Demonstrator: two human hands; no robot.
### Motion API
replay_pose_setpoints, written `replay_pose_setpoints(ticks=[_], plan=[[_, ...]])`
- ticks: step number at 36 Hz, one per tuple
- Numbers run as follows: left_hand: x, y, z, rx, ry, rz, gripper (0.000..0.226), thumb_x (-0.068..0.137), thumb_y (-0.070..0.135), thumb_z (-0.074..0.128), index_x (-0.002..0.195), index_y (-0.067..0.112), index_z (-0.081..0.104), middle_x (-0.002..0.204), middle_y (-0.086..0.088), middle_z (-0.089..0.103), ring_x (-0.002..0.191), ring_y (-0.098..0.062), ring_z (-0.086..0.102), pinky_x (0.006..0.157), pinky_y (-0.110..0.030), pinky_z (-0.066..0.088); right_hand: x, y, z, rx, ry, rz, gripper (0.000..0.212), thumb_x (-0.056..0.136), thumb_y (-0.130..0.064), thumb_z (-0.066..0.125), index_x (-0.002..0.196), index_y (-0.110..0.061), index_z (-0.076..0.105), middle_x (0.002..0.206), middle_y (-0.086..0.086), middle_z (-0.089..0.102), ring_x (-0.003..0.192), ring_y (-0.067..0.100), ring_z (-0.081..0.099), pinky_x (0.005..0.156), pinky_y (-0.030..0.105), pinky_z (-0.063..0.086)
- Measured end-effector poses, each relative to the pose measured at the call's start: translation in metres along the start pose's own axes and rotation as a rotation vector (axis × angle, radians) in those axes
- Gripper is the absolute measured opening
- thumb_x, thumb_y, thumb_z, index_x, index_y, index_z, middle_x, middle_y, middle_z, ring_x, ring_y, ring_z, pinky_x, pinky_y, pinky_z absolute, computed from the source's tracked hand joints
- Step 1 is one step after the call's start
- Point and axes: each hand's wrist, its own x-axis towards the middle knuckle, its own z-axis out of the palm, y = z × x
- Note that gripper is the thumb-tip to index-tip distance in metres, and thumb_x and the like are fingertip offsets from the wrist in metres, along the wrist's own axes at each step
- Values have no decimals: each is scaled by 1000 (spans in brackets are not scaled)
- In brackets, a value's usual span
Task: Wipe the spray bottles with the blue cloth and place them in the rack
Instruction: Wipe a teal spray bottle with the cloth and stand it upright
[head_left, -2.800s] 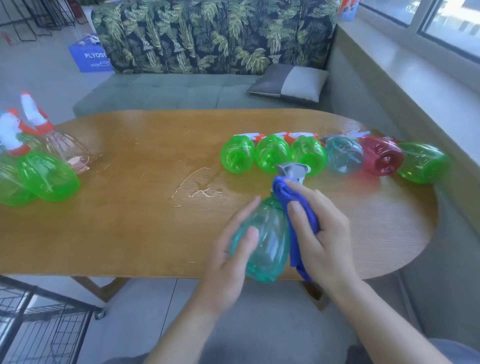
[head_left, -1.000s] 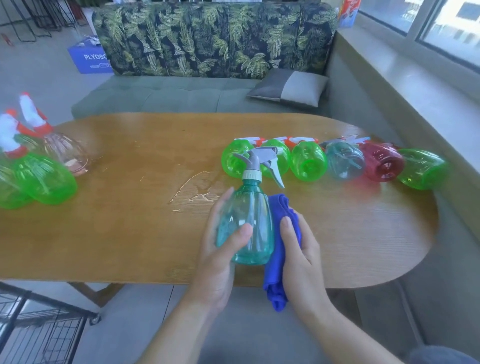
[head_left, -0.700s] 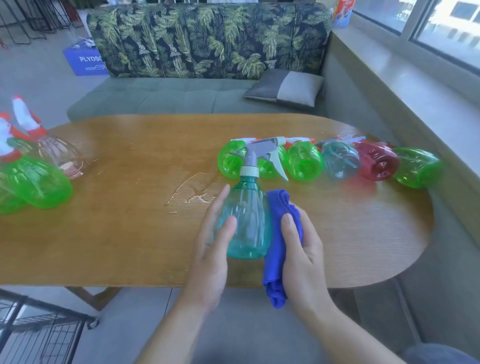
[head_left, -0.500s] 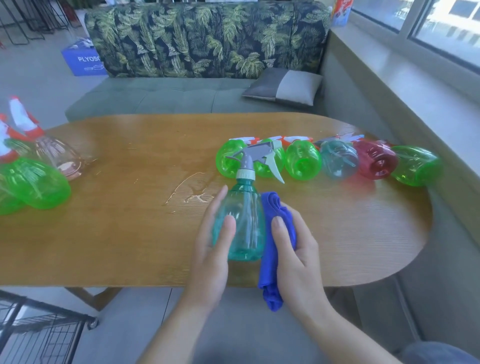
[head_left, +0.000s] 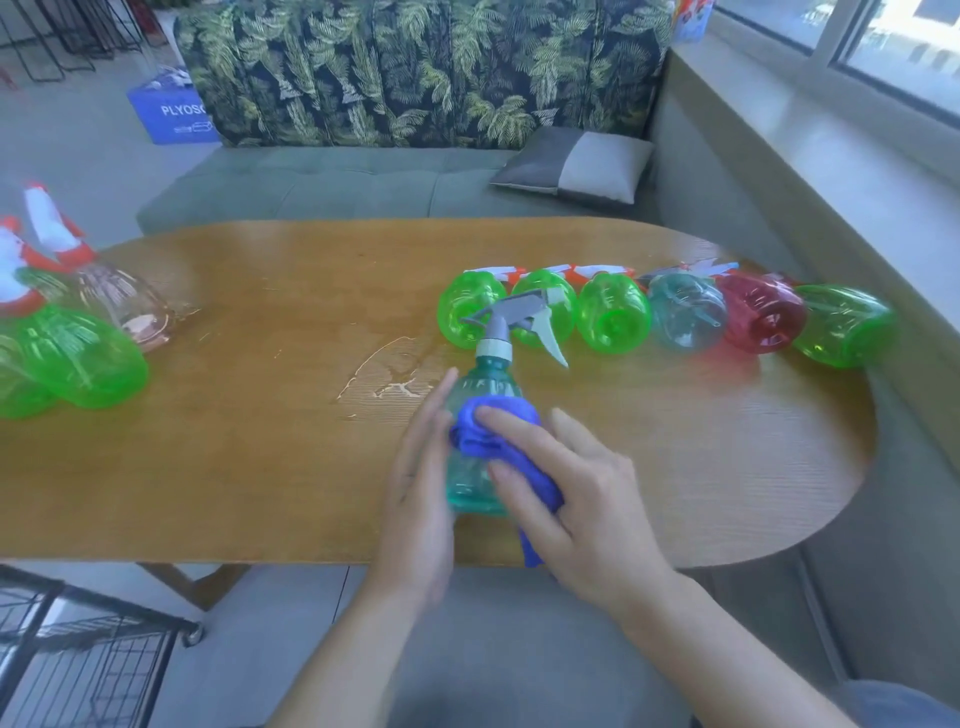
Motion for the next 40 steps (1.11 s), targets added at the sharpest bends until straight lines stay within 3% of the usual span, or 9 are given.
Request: replay_pose_setpoints(ticks=[4,9,15,20,25,29,33,36,40], plan=[[4,7,-8,-79,-14,-7,44,103,41,53,145,42,65,152,2,65,137,-26,65,119,-57,46,-8,-1,7,14,-98,-171,36,103,-35,62,138,-30,63,91,-14,31,72,1,34,62,19,41],[5,12,-6,-64,10,50,44,105,43,54,147,39,64,155,-1,62,143,-28,59,123,-61,41,0,3,-6,35,-119,-236,36,106,-36,57,139,-24,65,93,-18,27,76,-2,32,72,5,31],[2,5,-1,131,-73,173,42,104,42,58,145,40,65,150,21,63,147,-4,52,126,-45,40,10,4,-17,95,181,-28,36,106,-36,54,139,-25,63,83,-5,49,75,5,51,71,15,40],[-1,-1,3,147,-94,147,44,101,46,58,144,39,66,151,18,63,147,-7,53,127,-51,37,8,4,-6,83,158,110,38,106,-42,51,139,-30,65,89,-9,55,79,11,59,73,27,50],[3,0,-2,-4,-11,39,44,102,49,59,145,40,67,156,6,61,148,-22,54,126,-60,36,-11,-4,5,-12,34,-71,34,104,-41,55,135,-30,66,90,-13,36,74,-2,39,68,12,37],[6,6,-10,-108,-25,-7,41,107,42,56,147,41,64,156,8,61,145,-21,58,122,-61,42,-17,-5,11,-23,-92,-265,30,104,-34,61,132,-25,69,89,-6,44,72,9,42,61,23,46],[6,8,-8,-64,-18,57,44,104,48,54,147,43,63,157,5,60,147,-22,55,124,-58,39,-14,-7,5,2,19,-284,32,109,-34,54,136,-23,66,92,-8,45,77,6,46,66,14,43],[2,4,1,76,-39,149,47,98,53,57,142,40,68,151,11,64,146,-13,56,124,-46,41,-2,-7,-6,85,211,-139,33,109,-32,52,137,-20,63,88,-10,41,79,-5,44,73,8,37],[-6,-2,11,142,-139,181,42,104,36,57,146,32,62,151,19,63,146,-4,52,114,-22,46,8,-3,-9,106,261,89,33,106,-34,53,134,-25,68,87,4,60,79,16,60,71,31,50]])
